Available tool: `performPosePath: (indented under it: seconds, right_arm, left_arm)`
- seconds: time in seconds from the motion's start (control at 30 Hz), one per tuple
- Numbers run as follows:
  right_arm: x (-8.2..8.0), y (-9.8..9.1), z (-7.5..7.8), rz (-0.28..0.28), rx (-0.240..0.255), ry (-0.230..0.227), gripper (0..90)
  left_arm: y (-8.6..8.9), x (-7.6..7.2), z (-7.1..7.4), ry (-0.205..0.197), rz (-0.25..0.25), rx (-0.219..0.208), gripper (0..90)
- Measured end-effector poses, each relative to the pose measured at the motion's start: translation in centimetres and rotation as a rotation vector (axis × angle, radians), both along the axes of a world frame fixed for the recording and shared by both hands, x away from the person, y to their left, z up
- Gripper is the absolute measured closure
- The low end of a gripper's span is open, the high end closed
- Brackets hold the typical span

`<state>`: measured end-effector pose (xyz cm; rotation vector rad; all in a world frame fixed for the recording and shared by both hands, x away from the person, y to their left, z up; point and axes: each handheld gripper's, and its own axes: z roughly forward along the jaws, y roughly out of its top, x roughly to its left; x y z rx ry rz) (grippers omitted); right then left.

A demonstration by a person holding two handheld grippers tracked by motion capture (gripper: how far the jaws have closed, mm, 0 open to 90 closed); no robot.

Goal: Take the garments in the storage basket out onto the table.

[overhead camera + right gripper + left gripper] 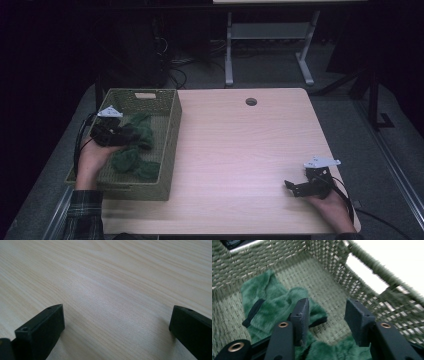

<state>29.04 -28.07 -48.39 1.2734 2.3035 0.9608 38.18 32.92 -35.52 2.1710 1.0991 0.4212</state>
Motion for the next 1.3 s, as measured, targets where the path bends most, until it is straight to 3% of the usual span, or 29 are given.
performPosePath:
  seconds: [0.33,0.63,0.77,0.87,0.93,1.0,1.2,1.3]
  right_arm:
    - [0.0,0.0,0.0,0.0,0.0,0.0,0.0]
    - [0.0,0.0,0.0,0.0,0.0,0.0,0.0]
    - [0.0,0.0,0.0,0.0,0.0,0.0,0.0]
    - [0.0,0.0,0.0,0.0,0.0,0.0,0.0]
    - [0.0,0.0,0.0,0.0,0.0,0.0,0.0]
    - [0.0,0.0,0.0,-0.001,0.0,0.0,0.0]
    - [0.0,0.0,0.0,0.0,0.0,0.0,0.0]
    - [0.0,0.0,0.0,-0.001,0.0,0.0,0.0]
  left_arm:
    - [0.7,1.3,-2.2,0.05,0.021,0.054,57.2]
    - [0.8,2.3,-3.7,0.09,0.045,0.142,57.8]
    - [1.0,2.4,-4.3,0.105,0.053,0.167,62.1]
    - [1.1,2.5,-4.5,0.121,0.044,0.173,70.7]
    - [1.1,2.5,-4.5,0.137,0.04,0.167,81.1]
    - [1.2,2.5,-4.3,0.152,0.044,0.153,85.6]
    - [1.8,1.9,-3.1,0.156,0.054,0.062,87.0]
    - [2.0,1.4,-2.2,0.14,0.057,0.02,87.1]
